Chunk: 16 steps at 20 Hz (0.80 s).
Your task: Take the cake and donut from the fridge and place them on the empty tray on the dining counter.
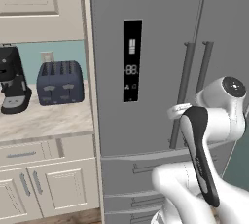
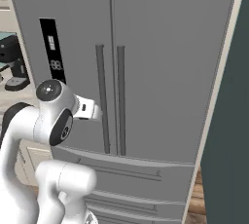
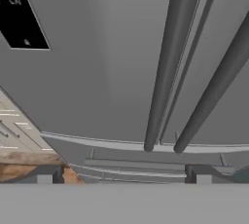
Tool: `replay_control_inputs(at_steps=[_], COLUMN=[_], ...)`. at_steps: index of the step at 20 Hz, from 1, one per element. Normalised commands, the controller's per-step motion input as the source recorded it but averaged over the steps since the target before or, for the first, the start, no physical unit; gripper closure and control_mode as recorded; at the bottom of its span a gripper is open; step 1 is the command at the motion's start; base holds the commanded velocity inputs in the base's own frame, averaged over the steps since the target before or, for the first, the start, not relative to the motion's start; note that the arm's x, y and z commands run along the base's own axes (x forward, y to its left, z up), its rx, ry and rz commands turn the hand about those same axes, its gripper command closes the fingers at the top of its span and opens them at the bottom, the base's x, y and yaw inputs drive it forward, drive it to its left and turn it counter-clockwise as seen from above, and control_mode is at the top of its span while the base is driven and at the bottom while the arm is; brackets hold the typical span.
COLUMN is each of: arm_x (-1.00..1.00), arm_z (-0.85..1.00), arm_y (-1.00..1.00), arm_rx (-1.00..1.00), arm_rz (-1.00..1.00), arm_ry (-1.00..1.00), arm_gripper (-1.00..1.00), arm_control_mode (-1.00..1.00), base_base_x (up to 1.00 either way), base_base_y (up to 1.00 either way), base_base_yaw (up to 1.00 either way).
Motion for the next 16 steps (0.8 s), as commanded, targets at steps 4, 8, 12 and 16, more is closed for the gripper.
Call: replay_control_inputs(at_steps=[4,8,12,16], arm_x=[0.0,0.0,0.0,0.0], arm_z=[0.0,0.0,0.0,0.0], arm_y=[0.0,0.0,0.0,0.0], arm_rx=[0.0,0.0,0.0,0.0], arm_rz=[0.0,0.0,0.0,0.0], arm_ry=[0.0,0.0,0.0,0.0], arm_gripper=[-1.0,-1.0,-1.0,-1.0], arm_control_mode=[1.0,1.0,1.0,1.0], base_base_x=[-0.09,-0.48,-0.63,-0.42], base_base_y=[-0.06,-0.29,-0.38,-0.43], base_base_yaw=[0.0,-0.01,-0.04,-0.06])
